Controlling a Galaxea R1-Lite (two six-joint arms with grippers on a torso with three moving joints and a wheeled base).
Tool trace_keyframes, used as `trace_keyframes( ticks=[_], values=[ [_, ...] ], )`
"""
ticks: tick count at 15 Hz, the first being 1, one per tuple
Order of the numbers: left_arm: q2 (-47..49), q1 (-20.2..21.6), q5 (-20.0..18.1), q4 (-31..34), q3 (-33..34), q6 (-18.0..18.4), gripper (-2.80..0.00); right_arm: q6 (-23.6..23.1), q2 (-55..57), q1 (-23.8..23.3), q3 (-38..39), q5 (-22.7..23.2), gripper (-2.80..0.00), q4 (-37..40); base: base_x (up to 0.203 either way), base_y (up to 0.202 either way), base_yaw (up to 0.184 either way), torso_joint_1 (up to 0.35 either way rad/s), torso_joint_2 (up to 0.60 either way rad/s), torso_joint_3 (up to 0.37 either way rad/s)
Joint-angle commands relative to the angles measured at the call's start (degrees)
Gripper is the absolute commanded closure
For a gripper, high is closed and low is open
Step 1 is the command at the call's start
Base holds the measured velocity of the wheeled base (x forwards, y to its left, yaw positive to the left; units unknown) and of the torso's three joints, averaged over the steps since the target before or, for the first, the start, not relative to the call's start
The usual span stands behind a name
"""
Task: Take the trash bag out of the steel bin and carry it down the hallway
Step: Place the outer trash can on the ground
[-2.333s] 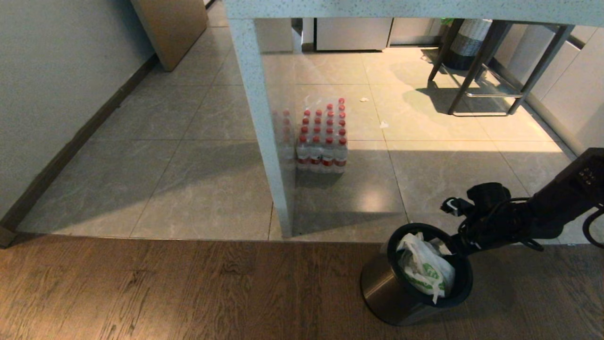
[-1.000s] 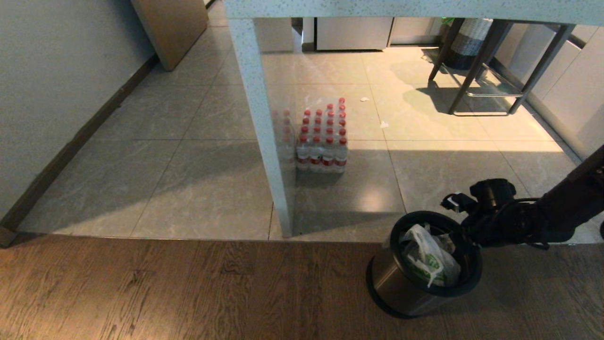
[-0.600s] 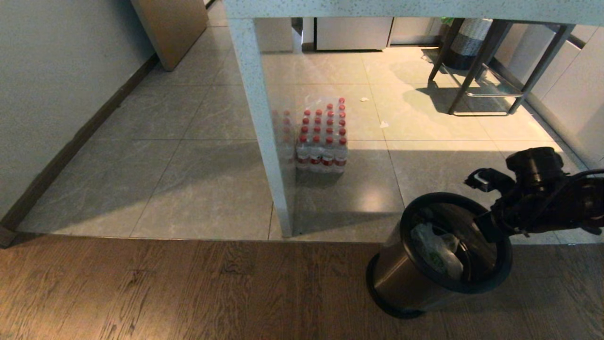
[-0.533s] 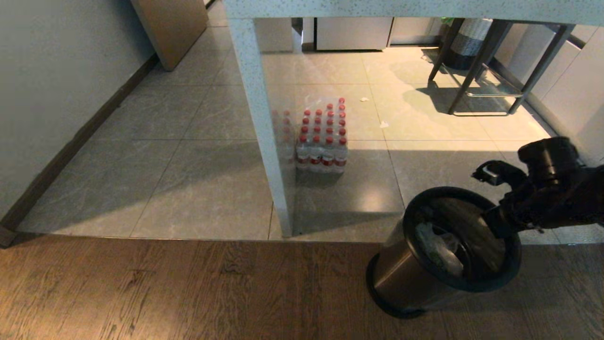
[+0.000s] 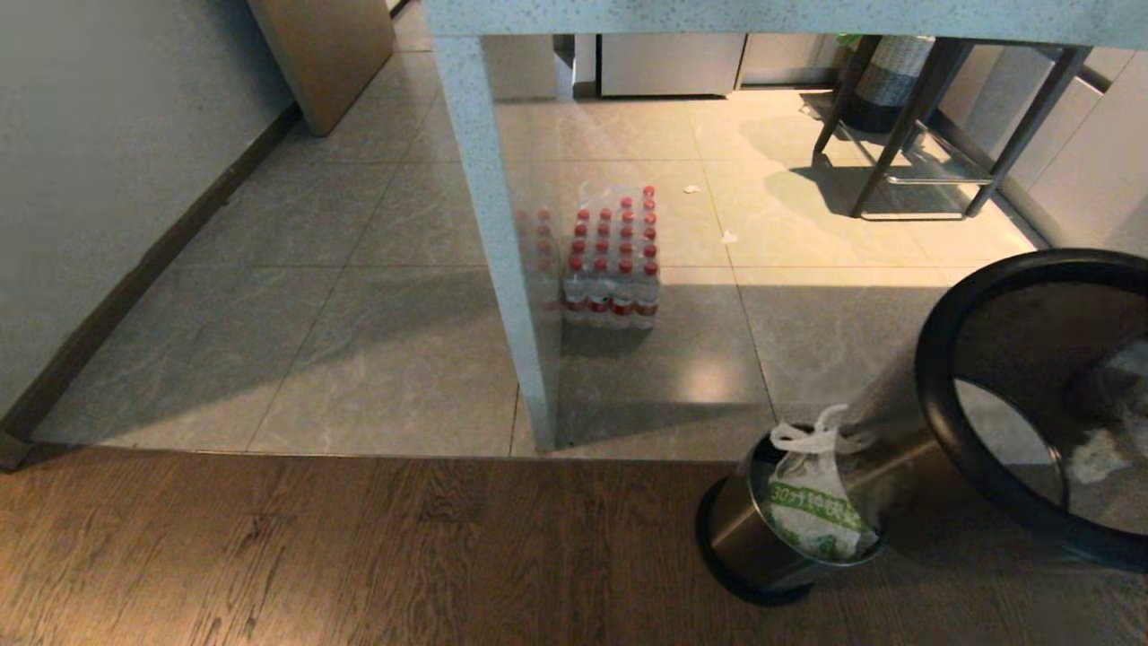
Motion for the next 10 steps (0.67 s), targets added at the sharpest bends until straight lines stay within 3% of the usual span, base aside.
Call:
trace_keyframes(
  ticks=[1,5,8,10],
  values=[
    [0.0,0.0,0.0,0.0,0.0,0.0,0.00,0.8,-6.2,-2.6,-5.5,0.0,0.00,3.9,0.000,0.000,0.000,0.000,0.00,0.000],
    [0.0,0.0,0.0,0.0,0.0,0.0,0.00,1.3,-8.1,-14.6,-7.3,0.4,0.00,9.4,0.000,0.000,0.000,0.000,0.00,0.000],
    [0.0,0.0,0.0,0.0,0.0,0.0,0.00,5.5,-6.3,-18.1,-17.2,1.1,0.00,13.9,0.000,0.000,0.000,0.000,0.00,0.000],
    [0.0,0.0,0.0,0.0,0.0,0.0,0.00,6.3,-7.1,-20.0,-16.0,1.6,0.00,14.8,0.000,0.000,0.000,0.000,0.00,0.000]
  ],
)
